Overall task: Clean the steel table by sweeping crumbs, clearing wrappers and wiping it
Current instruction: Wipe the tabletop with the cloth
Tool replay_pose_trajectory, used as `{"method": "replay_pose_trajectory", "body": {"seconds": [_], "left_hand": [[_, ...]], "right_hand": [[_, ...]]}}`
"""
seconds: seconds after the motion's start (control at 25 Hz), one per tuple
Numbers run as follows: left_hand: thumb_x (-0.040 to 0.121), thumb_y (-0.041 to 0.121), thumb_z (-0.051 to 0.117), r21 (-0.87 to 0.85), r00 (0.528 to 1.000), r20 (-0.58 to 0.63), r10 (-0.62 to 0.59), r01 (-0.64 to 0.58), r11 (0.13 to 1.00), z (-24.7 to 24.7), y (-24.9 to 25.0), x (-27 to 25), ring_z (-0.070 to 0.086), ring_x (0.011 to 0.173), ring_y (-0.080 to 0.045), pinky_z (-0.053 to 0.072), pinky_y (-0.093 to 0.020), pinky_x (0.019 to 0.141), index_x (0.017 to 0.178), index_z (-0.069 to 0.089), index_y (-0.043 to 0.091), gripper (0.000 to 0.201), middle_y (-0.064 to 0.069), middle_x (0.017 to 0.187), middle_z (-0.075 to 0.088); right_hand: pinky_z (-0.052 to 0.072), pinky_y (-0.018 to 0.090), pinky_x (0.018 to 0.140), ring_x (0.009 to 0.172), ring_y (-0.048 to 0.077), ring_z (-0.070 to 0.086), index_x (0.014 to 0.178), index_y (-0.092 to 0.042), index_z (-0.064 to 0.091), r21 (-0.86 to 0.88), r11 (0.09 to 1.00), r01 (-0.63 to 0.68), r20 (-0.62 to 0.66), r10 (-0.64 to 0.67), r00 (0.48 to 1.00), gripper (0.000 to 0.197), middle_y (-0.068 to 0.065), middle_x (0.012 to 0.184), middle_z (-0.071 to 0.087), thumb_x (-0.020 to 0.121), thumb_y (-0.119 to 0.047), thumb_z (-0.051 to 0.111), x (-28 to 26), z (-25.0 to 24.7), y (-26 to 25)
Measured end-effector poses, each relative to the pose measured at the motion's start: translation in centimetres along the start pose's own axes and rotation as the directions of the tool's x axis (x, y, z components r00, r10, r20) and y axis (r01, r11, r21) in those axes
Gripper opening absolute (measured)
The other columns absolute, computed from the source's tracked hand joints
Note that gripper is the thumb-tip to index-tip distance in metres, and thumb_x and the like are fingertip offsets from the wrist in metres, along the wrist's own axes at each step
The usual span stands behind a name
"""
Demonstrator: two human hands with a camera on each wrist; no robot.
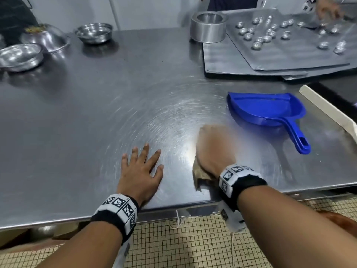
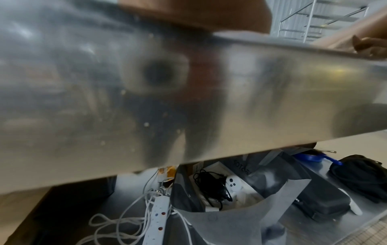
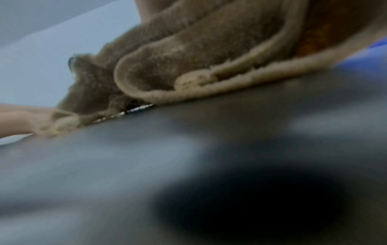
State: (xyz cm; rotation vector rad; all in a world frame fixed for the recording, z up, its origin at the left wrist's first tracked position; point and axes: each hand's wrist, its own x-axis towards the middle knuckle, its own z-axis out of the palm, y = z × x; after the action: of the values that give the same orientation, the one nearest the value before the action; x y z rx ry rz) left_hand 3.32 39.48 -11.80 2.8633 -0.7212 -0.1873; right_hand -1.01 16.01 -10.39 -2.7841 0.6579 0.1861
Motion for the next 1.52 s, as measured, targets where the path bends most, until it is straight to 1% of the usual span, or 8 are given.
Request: {"method": "replay_pose_trajectory", "body": {"seconds": [0.28, 0.44, 0.6, 0.92, 1.08, 1.24, 1.44, 1.52], "left_hand": [[0.083, 0.065, 0.01, 0.018, 1.0, -0.004, -0.026, 0.026, 0.999, -0.2, 0.3, -0.1, -0.003, 0.151, -0.02, -0.01, -0.044, 0.12, 0.15, 0.019, 0.047, 0.07, 0.009, 0.163, 0.005], [0.083, 0.066, 0.007, 0.039, 1.0, 0.006, -0.029, 0.029, 0.999, -0.2, 0.3, 0.0, -0.001, 0.151, -0.021, -0.008, -0.045, 0.12, 0.15, 0.019, 0.046, 0.071, 0.008, 0.164, 0.006], [0.09, 0.061, 0.015, 0.051, 0.999, 0.022, -0.033, 0.031, 0.998, -0.4, 0.4, -0.1, -0.001, 0.151, -0.023, -0.006, -0.047, 0.12, 0.151, 0.017, 0.044, 0.063, 0.006, 0.164, 0.004], [0.09, 0.056, 0.012, 0.042, 0.997, 0.01, -0.073, 0.073, 0.996, -0.2, 2.0, 0.0, -0.001, 0.151, -0.028, -0.005, -0.048, 0.12, 0.154, 0.016, 0.037, 0.066, -0.001, 0.164, 0.003], [0.099, 0.05, 0.022, 0.063, 0.997, 0.022, -0.081, 0.079, 0.995, -0.5, 2.5, 0.5, 0.001, 0.15, -0.029, -0.003, -0.049, 0.12, 0.154, 0.015, 0.035, 0.057, -0.004, 0.164, 0.004], [0.1, 0.047, 0.027, 0.034, 1.0, 0.029, -0.01, 0.009, 0.999, -0.9, 5.2, 1.8, 0.007, 0.15, -0.03, 0.0, -0.05, 0.12, 0.154, 0.02, 0.03, 0.057, -0.008, 0.163, 0.01], [0.098, 0.046, 0.039, -0.107, 0.991, -0.006, 0.133, -0.133, 0.985, -1.9, 12.9, 3.0, 0.035, 0.139, -0.026, 0.022, -0.04, 0.115, 0.148, 0.038, 0.022, 0.055, -0.008, 0.154, 0.036], [0.097, 0.047, 0.044, -0.14, 0.979, 0.013, 0.204, -0.2, 0.97, -1.9, 15.5, 3.1, 0.034, 0.139, -0.025, 0.021, -0.036, 0.114, 0.149, 0.036, 0.024, 0.057, -0.006, 0.155, 0.034]], "right_hand": [[-0.006, 0.048, 0.12, 0.147, 0.026, -0.019, 0.153, -0.038, 0.006, -0.054, 0.937, 0.346, 0.028, -0.345, 0.938, 0.06, -0.001, 0.162, -0.009, 0.096, -0.05, 0.019, -3.7, 1.5, -3.2], [-0.007, 0.045, 0.12, 0.147, 0.022, -0.019, 0.152, -0.041, 0.006, -0.065, 0.908, 0.414, 0.038, -0.413, 0.91, 0.057, -0.004, 0.162, -0.008, 0.098, -0.051, 0.021, -5.5, 1.2, -0.7], [-0.011, 0.04, 0.119, 0.145, 0.017, -0.023, 0.151, -0.044, 0.006, -0.032, 0.935, 0.352, 0.028, -0.352, 0.936, 0.057, -0.007, 0.161, -0.013, 0.097, -0.052, 0.02, -6.7, 0.4, 3.4], [-0.01, 0.043, 0.119, 0.147, 0.024, -0.018, 0.152, -0.043, 0.003, 0.008, 1.0, 0.011, -0.001, -0.011, 1.0, 0.057, -0.005, 0.162, -0.012, 0.098, -0.052, 0.021, -3.3, -1.6, 8.7], [-0.009, 0.046, 0.119, 0.147, 0.028, -0.018, 0.153, -0.038, 0.002, -0.013, 1.0, -0.01, 0.001, 0.01, 1.0, 0.06, -0.001, 0.162, -0.012, 0.097, -0.052, 0.02, -1.7, -1.9, 7.5], [-0.01, 0.045, 0.118, 0.146, 0.027, -0.021, 0.153, -0.038, 0.0, 0.052, 0.992, 0.113, 0.138, -0.119, 0.983, 0.059, -0.003, 0.161, -0.013, 0.099, -0.054, 0.017, -1.4, -2.5, 6.9], [0.027, 0.034, 0.114, 0.137, 0.026, 0.034, 0.145, -0.023, 0.038, 0.171, 0.976, 0.138, -0.088, -0.124, 0.988, 0.047, 0.005, 0.15, 0.039, 0.099, -0.025, 0.041, -2.3, -4.5, 8.8], [0.028, 0.034, 0.114, 0.135, 0.025, 0.037, 0.144, -0.022, 0.04, 0.111, 0.985, 0.134, -0.093, -0.124, 0.988, 0.051, 0.004, 0.15, 0.039, 0.093, -0.02, 0.047, -3.0, -5.1, 9.7]]}}
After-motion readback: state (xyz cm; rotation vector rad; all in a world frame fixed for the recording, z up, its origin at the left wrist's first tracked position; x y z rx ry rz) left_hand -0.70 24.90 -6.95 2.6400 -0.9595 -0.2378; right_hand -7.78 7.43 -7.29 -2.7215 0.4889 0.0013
